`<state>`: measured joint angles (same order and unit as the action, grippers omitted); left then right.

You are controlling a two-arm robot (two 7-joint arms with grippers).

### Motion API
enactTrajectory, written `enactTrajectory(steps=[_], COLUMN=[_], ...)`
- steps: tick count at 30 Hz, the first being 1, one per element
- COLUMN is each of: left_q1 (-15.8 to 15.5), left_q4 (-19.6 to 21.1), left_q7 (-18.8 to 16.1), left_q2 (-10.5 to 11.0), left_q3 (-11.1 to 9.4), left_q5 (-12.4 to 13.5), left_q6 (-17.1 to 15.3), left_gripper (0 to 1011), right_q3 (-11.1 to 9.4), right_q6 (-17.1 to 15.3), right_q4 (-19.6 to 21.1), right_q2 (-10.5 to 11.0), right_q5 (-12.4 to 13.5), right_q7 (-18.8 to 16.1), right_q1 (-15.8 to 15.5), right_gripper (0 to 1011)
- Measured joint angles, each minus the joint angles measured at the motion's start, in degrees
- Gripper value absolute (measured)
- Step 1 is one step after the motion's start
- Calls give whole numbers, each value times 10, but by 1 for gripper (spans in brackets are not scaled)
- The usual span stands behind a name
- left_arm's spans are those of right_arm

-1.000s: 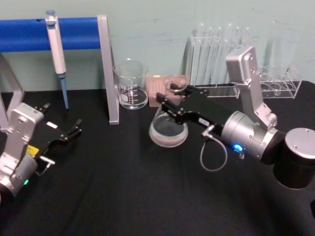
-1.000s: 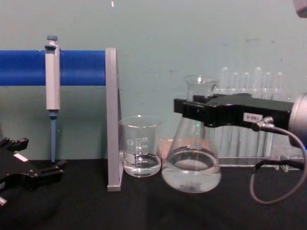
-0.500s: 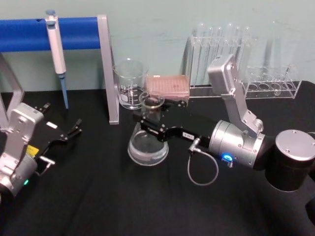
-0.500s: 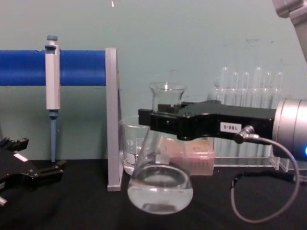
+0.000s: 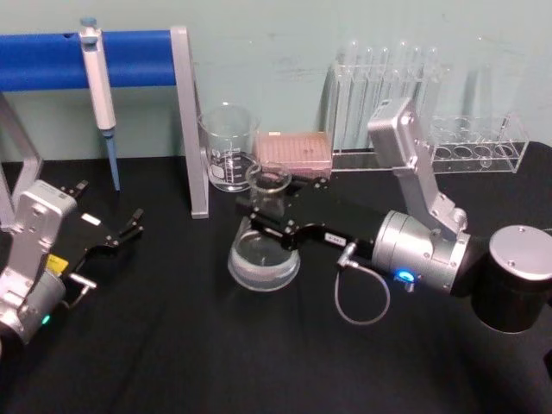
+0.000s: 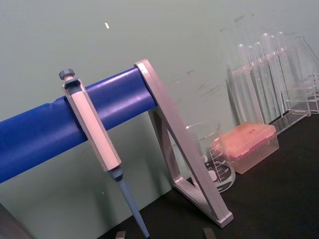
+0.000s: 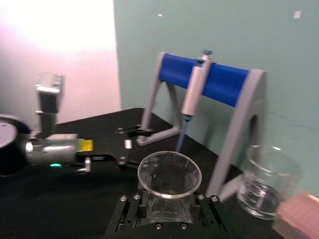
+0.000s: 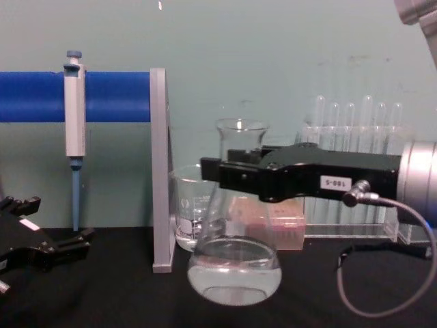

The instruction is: Grasp the erlenmeyer flask with one hand, shake it three times, then place it back.

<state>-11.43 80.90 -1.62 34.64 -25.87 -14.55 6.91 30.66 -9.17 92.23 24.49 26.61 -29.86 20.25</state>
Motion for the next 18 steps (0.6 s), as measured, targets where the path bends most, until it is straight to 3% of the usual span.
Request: enactTrajectory(steps=[18], left_q1=[0], left_q4=[0], left_q7=[0], left_q2=[0], left_q3=[0], left_q5=[0], left_q6=[0], left_gripper=[1001], right_q3=[-57], right_q6=[9], right_q4=[-16], right_q2=[-2], right_q5=[-11], right_q7=[85], right_q1=[-13], right_gripper=[451])
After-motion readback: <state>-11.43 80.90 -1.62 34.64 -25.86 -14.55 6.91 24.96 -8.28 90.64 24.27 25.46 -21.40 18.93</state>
